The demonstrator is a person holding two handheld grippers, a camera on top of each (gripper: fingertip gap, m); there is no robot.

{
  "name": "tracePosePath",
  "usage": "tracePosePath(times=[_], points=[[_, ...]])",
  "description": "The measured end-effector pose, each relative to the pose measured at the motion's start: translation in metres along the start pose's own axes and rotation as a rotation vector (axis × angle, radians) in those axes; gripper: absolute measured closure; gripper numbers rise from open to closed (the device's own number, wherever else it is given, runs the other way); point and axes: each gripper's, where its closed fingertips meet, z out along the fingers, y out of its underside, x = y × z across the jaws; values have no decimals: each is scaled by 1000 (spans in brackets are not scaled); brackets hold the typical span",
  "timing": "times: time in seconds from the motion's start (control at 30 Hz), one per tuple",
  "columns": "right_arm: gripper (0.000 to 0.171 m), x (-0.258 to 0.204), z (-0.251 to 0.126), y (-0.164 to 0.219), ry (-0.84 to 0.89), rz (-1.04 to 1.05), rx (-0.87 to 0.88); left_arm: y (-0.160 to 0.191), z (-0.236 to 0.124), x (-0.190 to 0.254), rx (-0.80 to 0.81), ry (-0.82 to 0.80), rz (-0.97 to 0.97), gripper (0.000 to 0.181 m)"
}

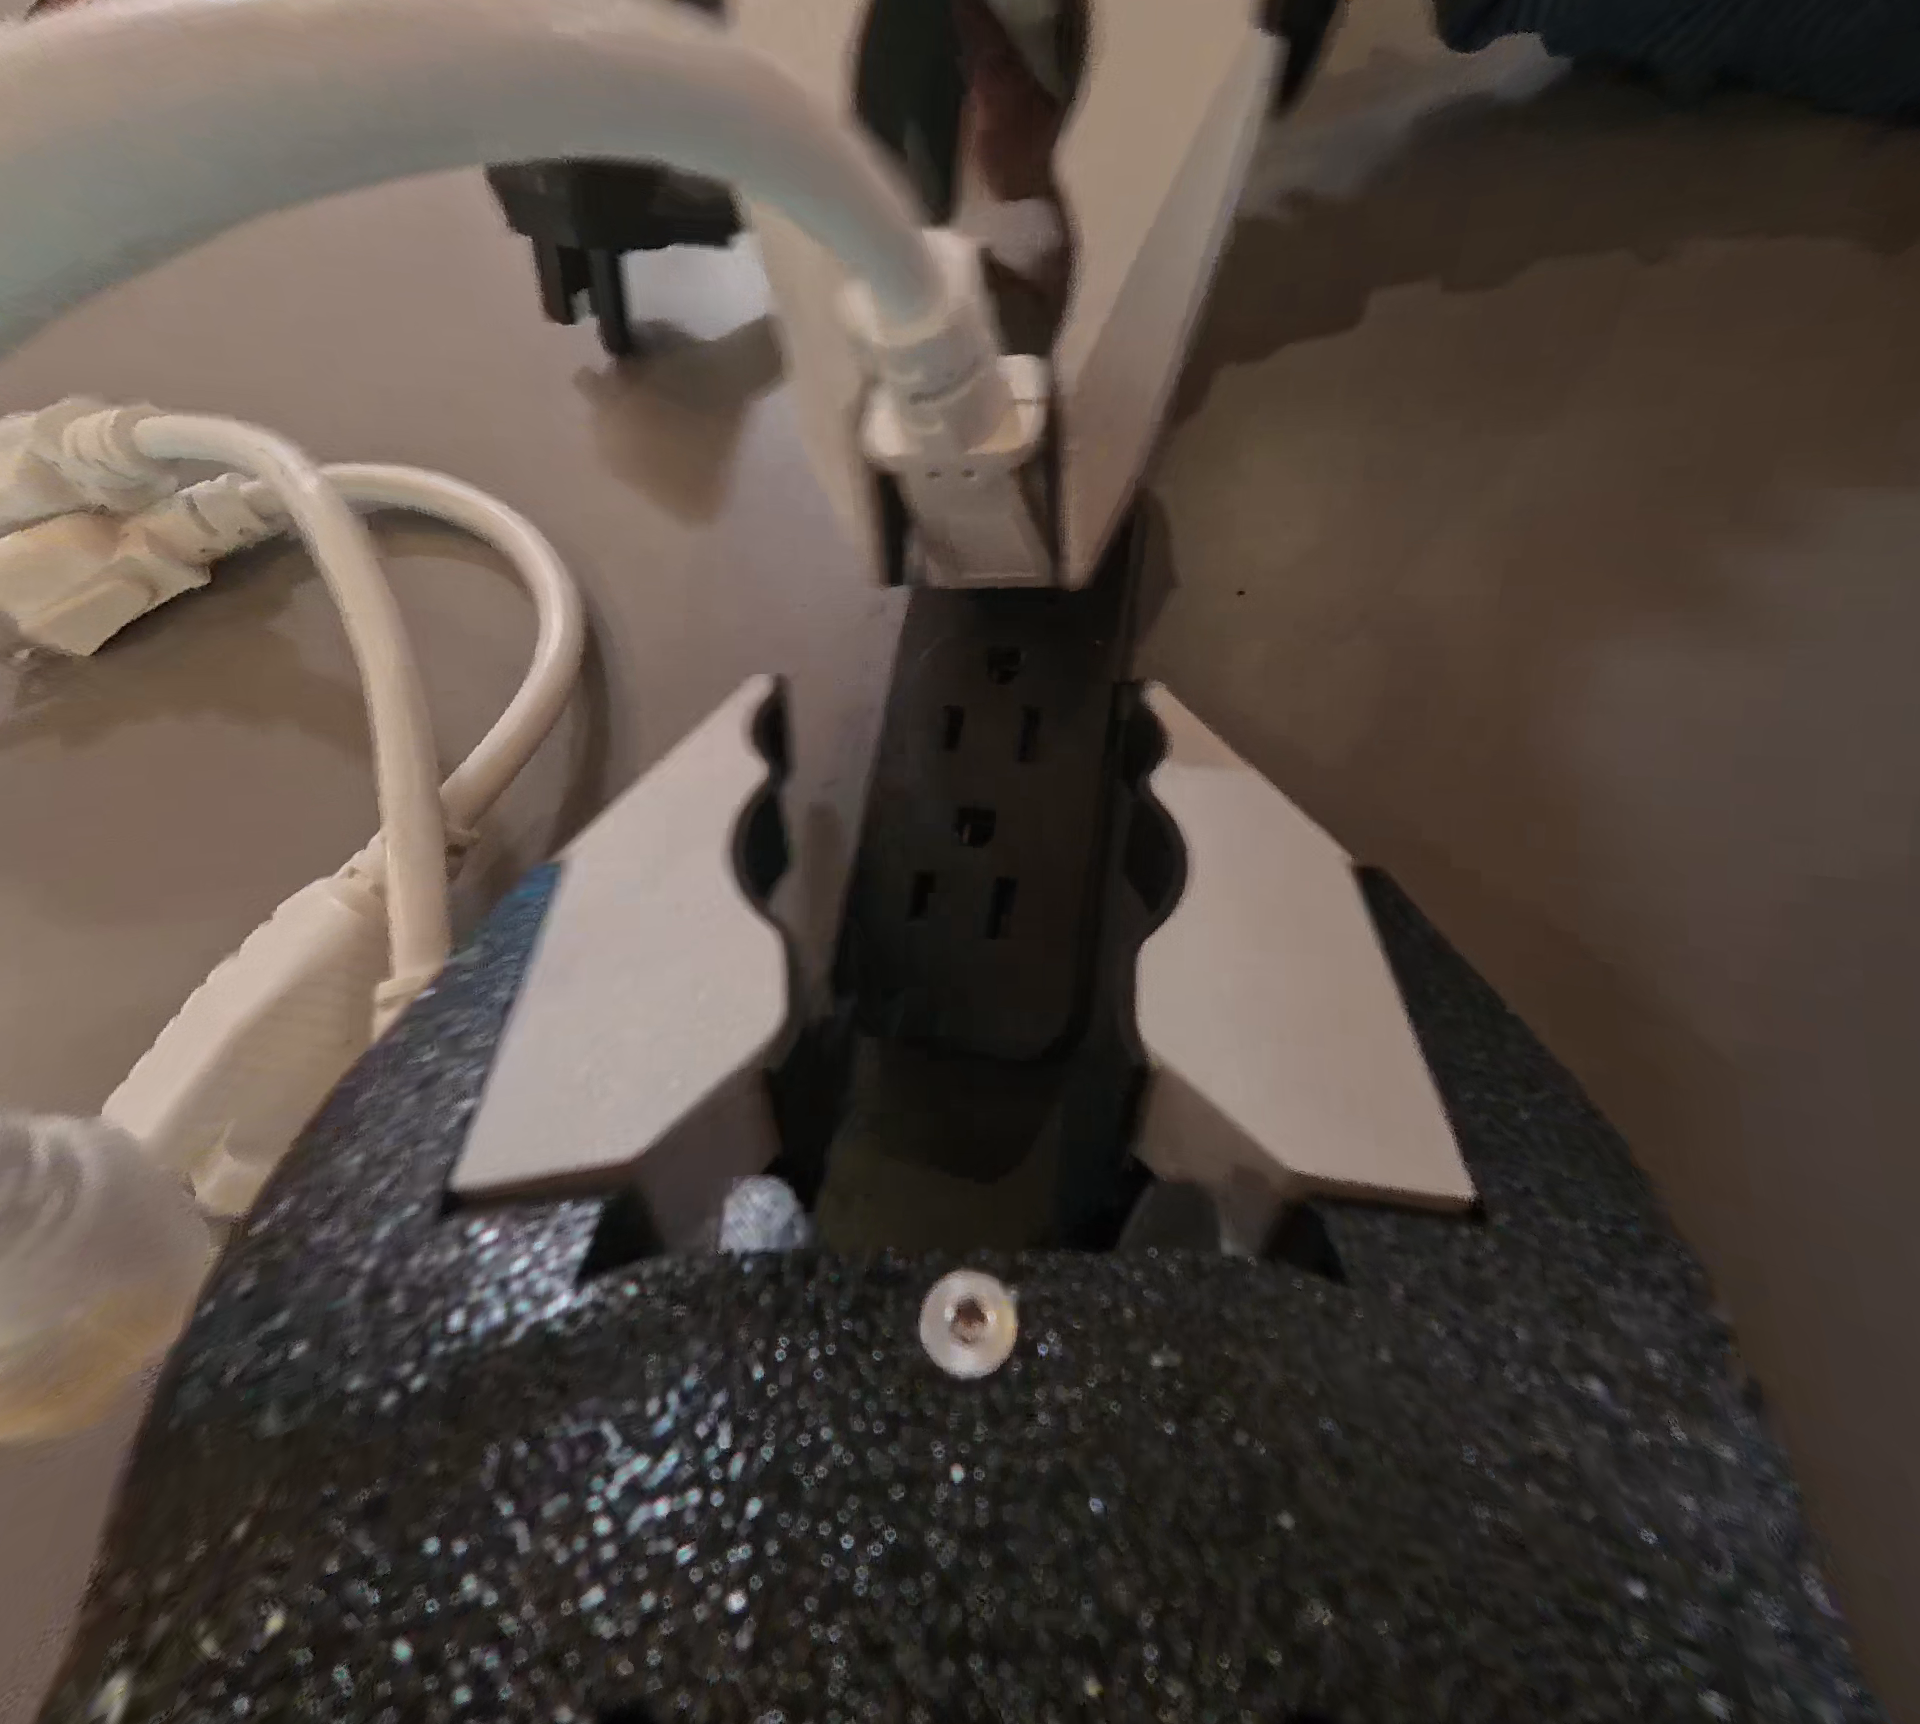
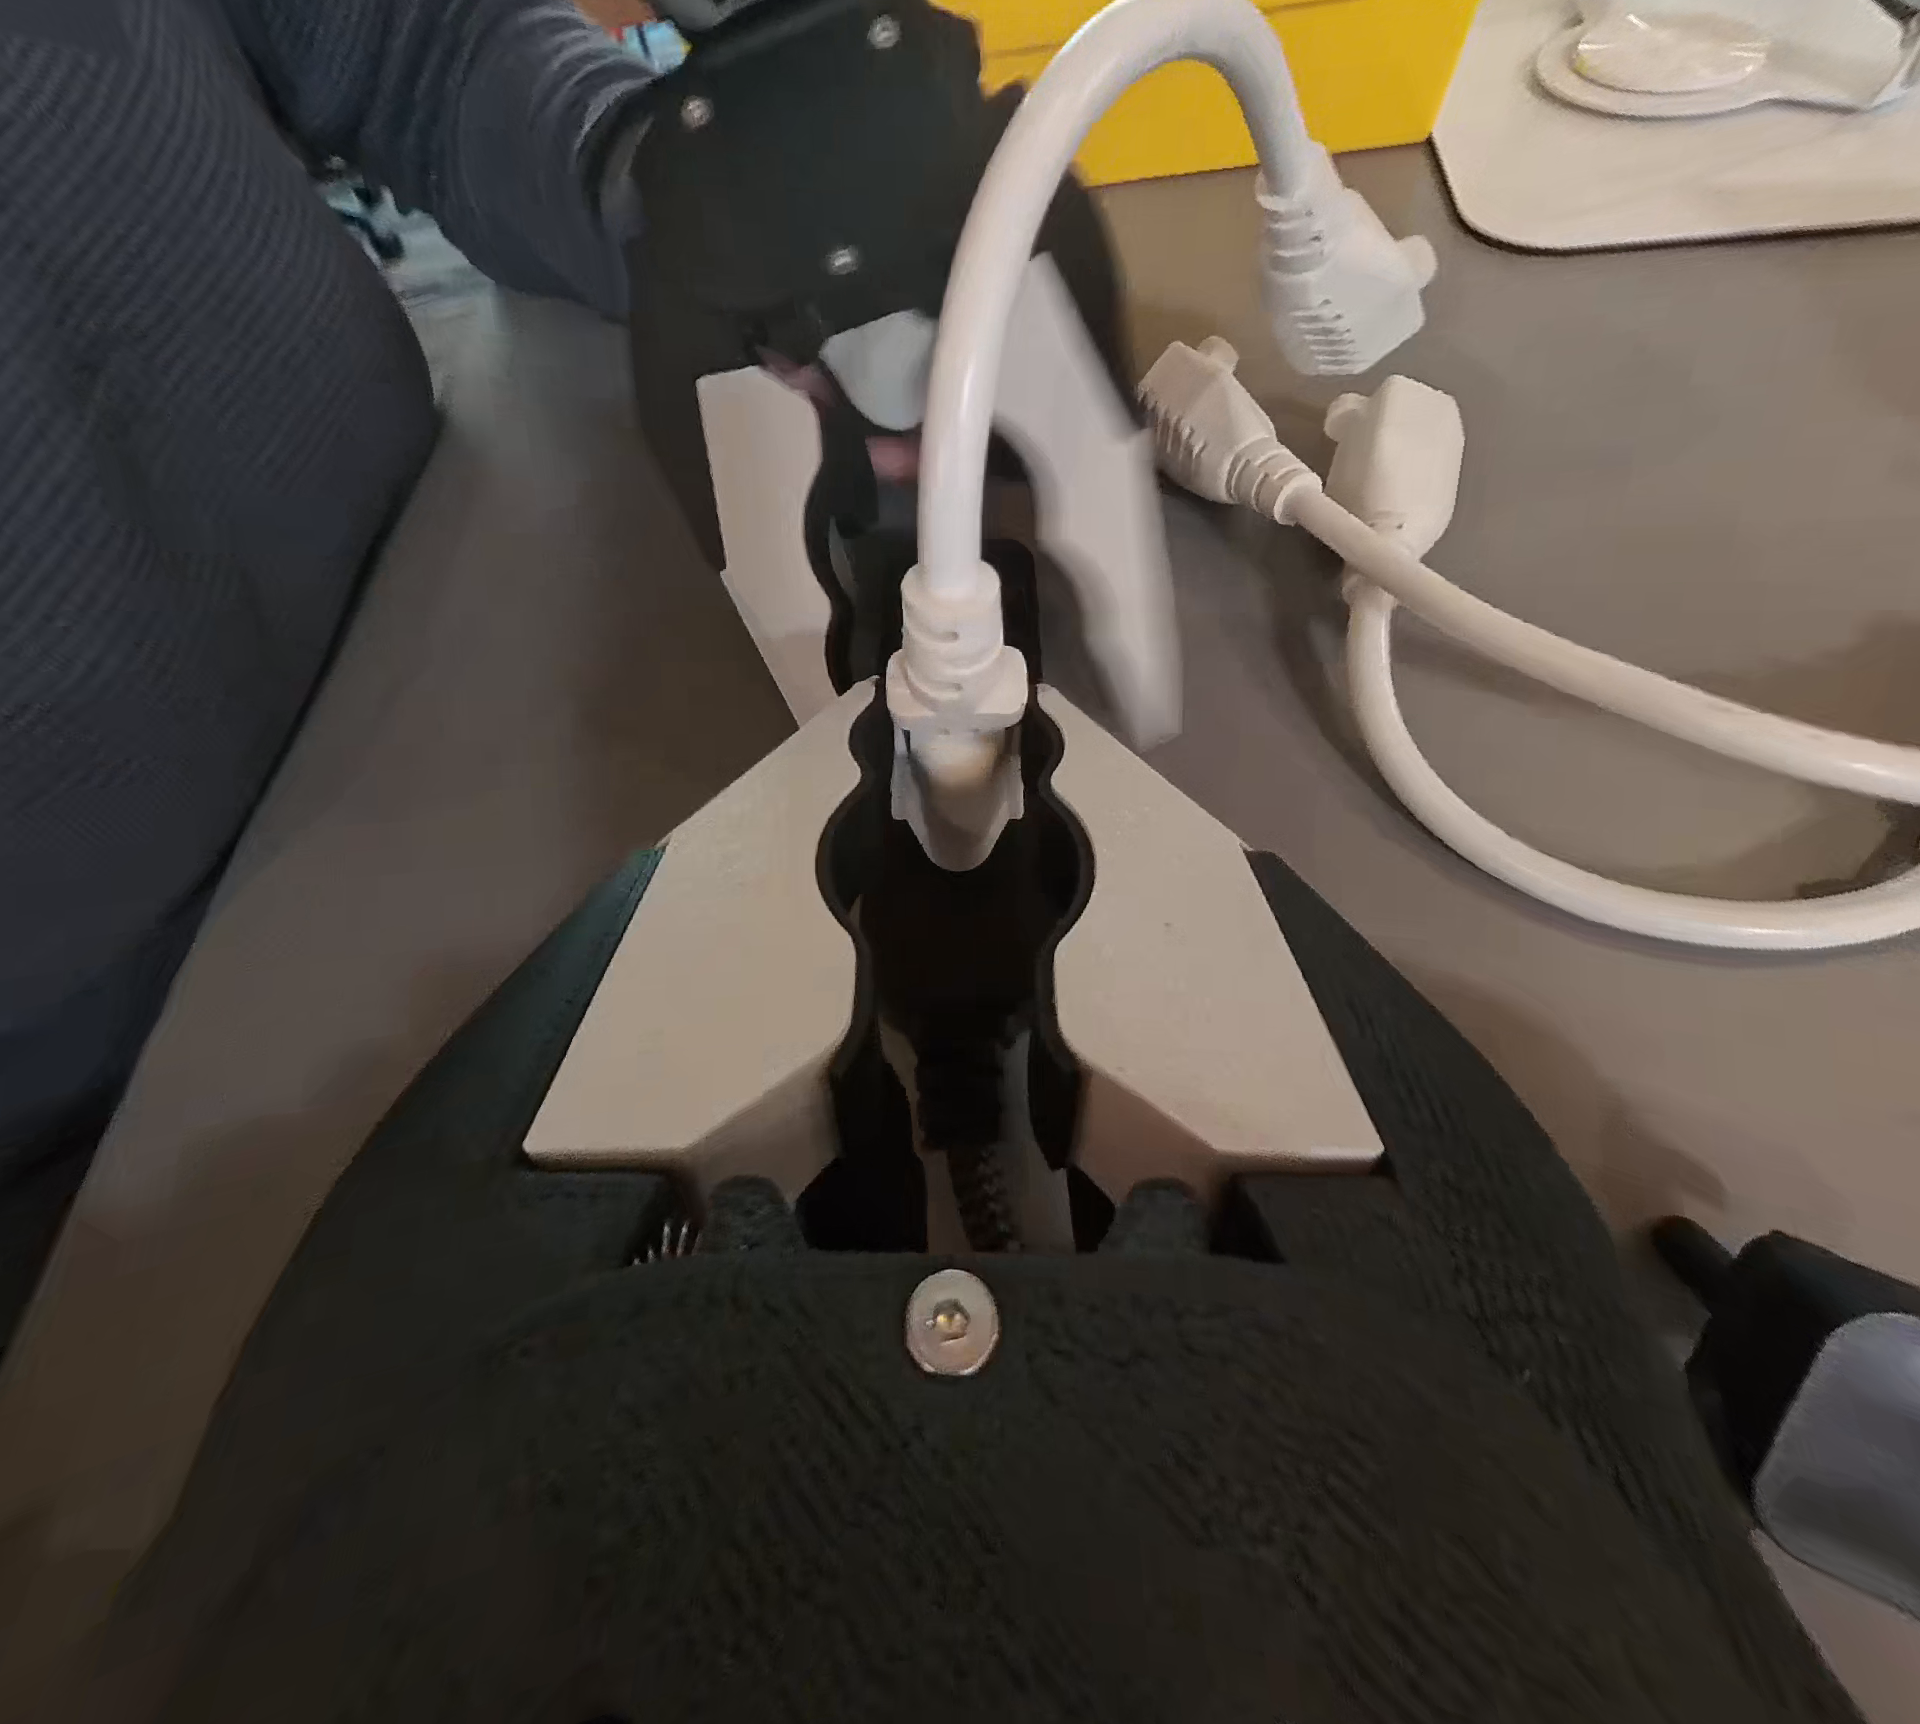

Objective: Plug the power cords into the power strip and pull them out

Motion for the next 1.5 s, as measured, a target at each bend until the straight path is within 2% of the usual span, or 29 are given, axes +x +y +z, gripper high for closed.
tracePosePath(times=[0.03, 0.1, 0.17, 0.27, 0.37, 0.43, 0.53, 0.6, 0.67, 1.17, 1.37, 1.5], points=[[148, -1, 0, 1, 3, -24, -3, 2, 1, -3, -14, -8, -27, 100], [148, -3, 0, 1, 9, -63, -6, 6, 2, -1, -44, 38, -66, 95], [148, -4, 0, 2, 14, -90, -4, 7, 2, 4, -49, 75, -73, 105], [148, -4, 0, 2, 21, -88, 5, 5, 1, 11, -36, 117, -51, 138], [148, -3, 1, 2, 65, -89, -36, 5, 0, 11, -34, 104, -53, 137], [140, -5, 0, 3, 95, -116, -53, 5, 1, 11, -34, 106, -54, 137], [134, -8, 0, -2, 99, -114, 13, 5, 1, 11, -34, 108, -55, 137], [135, -8, -1, -4, 83, -85, 55, 5, 1, 11, -35, 109, -55, 137], [148, -4, -2, -5, 86, -64, 74, 5, 1, 12, -35, 113, -53, 137], [148, -7, -1, -1, 91, -52, 18, 5, 1, 14, -37, 125, -48, 138], [147, -5, -5, -1, 34, -3, 60, 5, 1, 14, -34, 125, -46, 137], [148, -6, -2, -1, 76, -30, 19, 5, 1, 14, -36, 127, -47, 138]])
